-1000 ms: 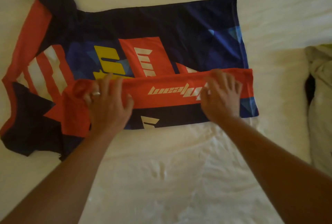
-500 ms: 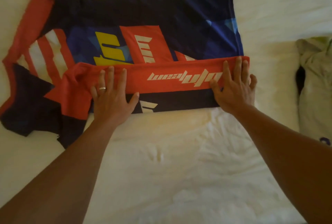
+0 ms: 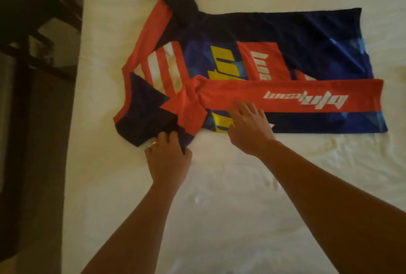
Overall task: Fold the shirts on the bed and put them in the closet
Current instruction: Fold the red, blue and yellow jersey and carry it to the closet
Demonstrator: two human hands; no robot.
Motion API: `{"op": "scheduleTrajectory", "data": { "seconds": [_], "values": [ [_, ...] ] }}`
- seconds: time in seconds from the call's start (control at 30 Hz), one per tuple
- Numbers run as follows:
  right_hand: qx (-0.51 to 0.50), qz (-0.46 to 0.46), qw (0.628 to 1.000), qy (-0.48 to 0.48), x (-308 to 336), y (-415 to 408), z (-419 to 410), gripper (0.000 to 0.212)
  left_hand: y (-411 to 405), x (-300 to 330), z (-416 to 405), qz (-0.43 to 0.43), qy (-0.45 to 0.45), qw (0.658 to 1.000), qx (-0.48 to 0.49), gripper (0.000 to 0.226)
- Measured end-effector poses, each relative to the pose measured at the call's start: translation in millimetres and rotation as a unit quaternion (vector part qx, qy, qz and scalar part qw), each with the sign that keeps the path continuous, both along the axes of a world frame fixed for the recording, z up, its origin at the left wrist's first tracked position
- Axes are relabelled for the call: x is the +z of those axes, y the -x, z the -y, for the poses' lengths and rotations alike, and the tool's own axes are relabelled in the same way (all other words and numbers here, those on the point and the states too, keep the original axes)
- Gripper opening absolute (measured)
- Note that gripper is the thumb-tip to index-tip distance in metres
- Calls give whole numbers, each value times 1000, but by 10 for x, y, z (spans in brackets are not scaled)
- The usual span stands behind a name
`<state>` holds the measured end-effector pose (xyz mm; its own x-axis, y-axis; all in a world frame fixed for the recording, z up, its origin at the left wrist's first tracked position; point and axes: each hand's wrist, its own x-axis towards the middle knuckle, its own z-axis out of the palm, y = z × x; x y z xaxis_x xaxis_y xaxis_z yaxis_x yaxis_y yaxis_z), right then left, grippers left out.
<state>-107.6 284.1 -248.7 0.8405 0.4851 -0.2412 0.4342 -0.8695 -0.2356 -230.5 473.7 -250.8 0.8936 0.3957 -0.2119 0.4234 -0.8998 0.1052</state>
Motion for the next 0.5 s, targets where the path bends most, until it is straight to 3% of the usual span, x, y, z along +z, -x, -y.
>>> {"op": "scheduleTrajectory", "data": {
  "seconds": [0.13, 0.23, 0.3, 0.4, 0.5],
  "values": [
    [-6, -22, 1000, 18, -10, -23, -421, 38, -148, 75, -370, 24, 135, 991, 4, 17],
    [-20, -40, 997, 56, 29, -96, -532, 27, -469, 235, -702, -7, 273, 960, 67, 12],
    [-31, -46, 996, 65, 92, -169, -603, 25, -799, 331, -954, -33, 308, 949, 59, 5],
    [-62, -69, 994, 65, 172, -344, -730, 26, -1406, 487, -1255, 71, 289, 953, 52, 12],
    [-97, -70, 992, 31, 192, -497, -844, 21, -1863, 634, -1418, 217, 250, 938, 105, 38]
  ]
}}
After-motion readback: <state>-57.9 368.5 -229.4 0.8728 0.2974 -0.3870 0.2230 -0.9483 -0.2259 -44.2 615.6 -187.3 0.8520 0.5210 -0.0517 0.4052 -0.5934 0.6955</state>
